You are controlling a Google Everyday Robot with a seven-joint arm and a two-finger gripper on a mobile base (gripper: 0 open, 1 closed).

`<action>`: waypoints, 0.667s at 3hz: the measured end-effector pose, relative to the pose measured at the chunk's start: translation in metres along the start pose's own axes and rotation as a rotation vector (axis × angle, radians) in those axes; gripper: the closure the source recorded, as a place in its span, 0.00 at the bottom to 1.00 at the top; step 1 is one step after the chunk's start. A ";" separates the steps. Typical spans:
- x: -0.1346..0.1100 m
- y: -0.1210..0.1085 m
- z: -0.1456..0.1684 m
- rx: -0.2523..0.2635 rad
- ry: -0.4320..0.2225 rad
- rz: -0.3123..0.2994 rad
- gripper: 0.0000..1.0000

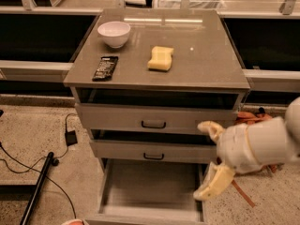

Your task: Close bottom drawer

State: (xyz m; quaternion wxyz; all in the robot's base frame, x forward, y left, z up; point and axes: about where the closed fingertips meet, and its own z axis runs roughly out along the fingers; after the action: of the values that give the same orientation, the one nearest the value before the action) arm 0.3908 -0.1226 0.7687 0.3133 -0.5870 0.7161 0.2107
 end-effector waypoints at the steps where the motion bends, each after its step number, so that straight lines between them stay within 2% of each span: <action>1: 0.065 0.017 0.077 -0.029 -0.083 0.020 0.00; 2: 0.134 0.030 0.142 -0.046 -0.069 0.057 0.00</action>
Offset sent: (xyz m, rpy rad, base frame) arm -0.0239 -0.0003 -0.3151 0.0599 0.1038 -0.0276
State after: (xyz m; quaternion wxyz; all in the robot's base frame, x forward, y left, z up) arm 0.3748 -0.1153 0.5720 0.3182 -0.5657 0.7163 0.2561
